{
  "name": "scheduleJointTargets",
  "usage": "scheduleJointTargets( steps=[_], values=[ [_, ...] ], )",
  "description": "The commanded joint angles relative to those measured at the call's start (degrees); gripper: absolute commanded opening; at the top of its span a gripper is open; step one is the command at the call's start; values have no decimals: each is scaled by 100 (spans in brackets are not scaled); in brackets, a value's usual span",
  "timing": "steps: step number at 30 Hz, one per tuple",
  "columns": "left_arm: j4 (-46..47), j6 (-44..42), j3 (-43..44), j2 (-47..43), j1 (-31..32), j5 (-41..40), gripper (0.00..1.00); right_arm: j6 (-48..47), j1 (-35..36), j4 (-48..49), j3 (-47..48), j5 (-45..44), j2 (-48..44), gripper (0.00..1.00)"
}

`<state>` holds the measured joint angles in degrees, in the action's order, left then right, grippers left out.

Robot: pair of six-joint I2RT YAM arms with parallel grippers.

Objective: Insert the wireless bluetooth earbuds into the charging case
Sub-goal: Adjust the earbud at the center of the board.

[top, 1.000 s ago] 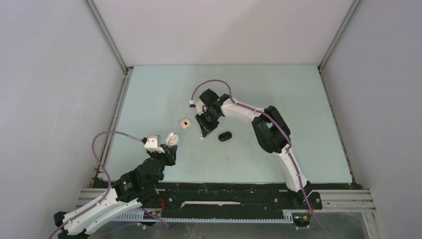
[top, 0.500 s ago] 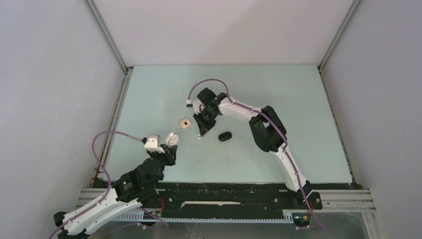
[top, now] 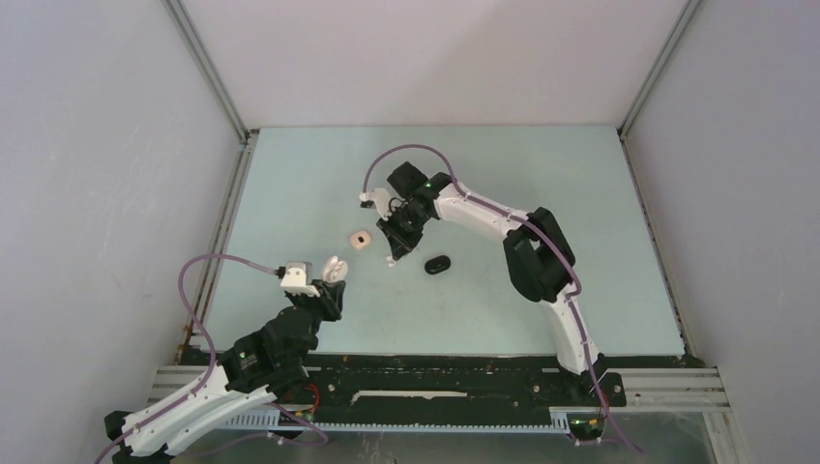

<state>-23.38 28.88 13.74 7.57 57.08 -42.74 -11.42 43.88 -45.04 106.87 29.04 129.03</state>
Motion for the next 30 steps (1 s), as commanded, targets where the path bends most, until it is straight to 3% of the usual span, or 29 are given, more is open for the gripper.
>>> scheduleJointTargets(
  steps=[1, 5, 14, 22, 26, 30],
  values=[
    [268, -115, 180, 13, -22, 99, 0, -649, -107, -312, -131, 147, -709, 0],
    [622, -307, 6, 99, -21, 425, 0, -1223, -86, -524, -646, -204, -1415, 0],
    [2153, -806, -320, 1132, -21, 1180, 0, -2730, 501, -99, -2661, -2430, -3797, 0],
    [2778, -964, -375, 1523, -21, 1355, 0, -4451, 863, -1809, -3632, -2660, -4339, 0],
    [2773, -977, -465, 1295, -21, 1403, 0, -4852, 1069, -1618, -4711, -3101, -4549, 0],
    [2631, -965, -511, 1073, -21, 1429, 0, -4861, 1123, -1254, -5139, -3427, -4174, 0]
  ],
)
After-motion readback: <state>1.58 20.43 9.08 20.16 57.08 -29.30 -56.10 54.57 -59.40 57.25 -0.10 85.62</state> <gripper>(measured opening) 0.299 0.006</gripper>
